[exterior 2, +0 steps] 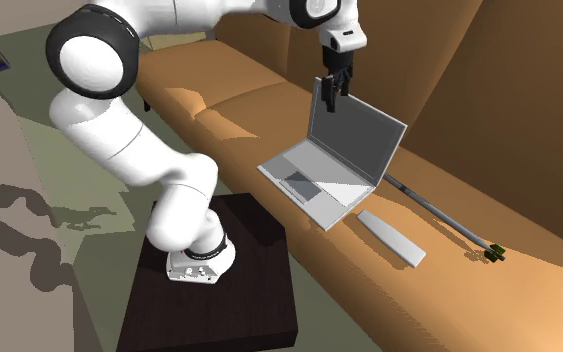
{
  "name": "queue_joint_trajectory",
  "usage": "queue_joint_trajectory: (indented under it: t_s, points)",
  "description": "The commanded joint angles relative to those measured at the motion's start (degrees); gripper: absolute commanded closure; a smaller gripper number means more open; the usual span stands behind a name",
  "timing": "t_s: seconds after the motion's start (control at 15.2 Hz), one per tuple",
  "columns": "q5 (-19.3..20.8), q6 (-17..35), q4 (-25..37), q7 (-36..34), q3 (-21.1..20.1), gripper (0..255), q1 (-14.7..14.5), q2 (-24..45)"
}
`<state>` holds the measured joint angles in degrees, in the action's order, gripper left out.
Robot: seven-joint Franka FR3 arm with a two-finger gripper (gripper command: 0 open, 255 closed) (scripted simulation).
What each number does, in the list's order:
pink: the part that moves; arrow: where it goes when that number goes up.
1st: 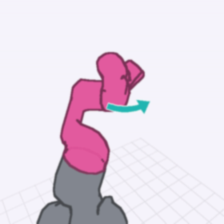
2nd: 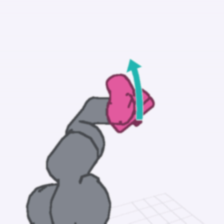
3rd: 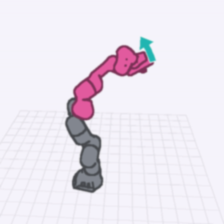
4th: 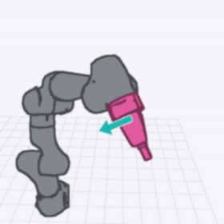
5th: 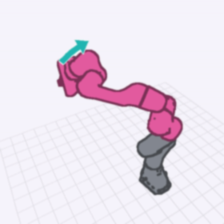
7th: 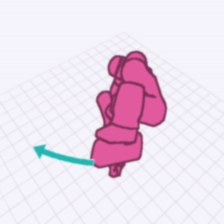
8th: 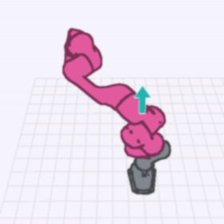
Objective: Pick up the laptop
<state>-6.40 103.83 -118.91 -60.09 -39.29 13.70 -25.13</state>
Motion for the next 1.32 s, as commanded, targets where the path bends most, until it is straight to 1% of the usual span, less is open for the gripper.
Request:
queue_joint_trajectory:
  t_s: [0.0,0.13,0.2,0.26,0.33,0.79,0.92,0.99,1.25]
  points:
    - [3.08,0.66,4.43,-9.23,-5.08,0,3.37,5.33]
    - [7.70,0.64,9.01,-18.43,-10.36,0,6.62,11.38]
    - [10.78,0.28,11.53,-23.39,-13.05,0,8.02,14.96]
    - [14.46,-0.41,14.23,-28.63,-15.68,0,9.10,19.02]
    - [15.98,-0.75,15.25,-30.61,-16.30,0,9.05,20.64]
    - [16.68,4.83,9.76,-32.03,-16.25,0,8.72,21.11]
    - [16.67,4.83,9.76,-32.02,-16.25,0,8.72,21.11]
    - [16.59,4.86,9.69,-31.89,-16.17,255,8.75,21.01]
    - [16.52,4.90,9.62,-31.83,-16.14,255,8.76,20.92]
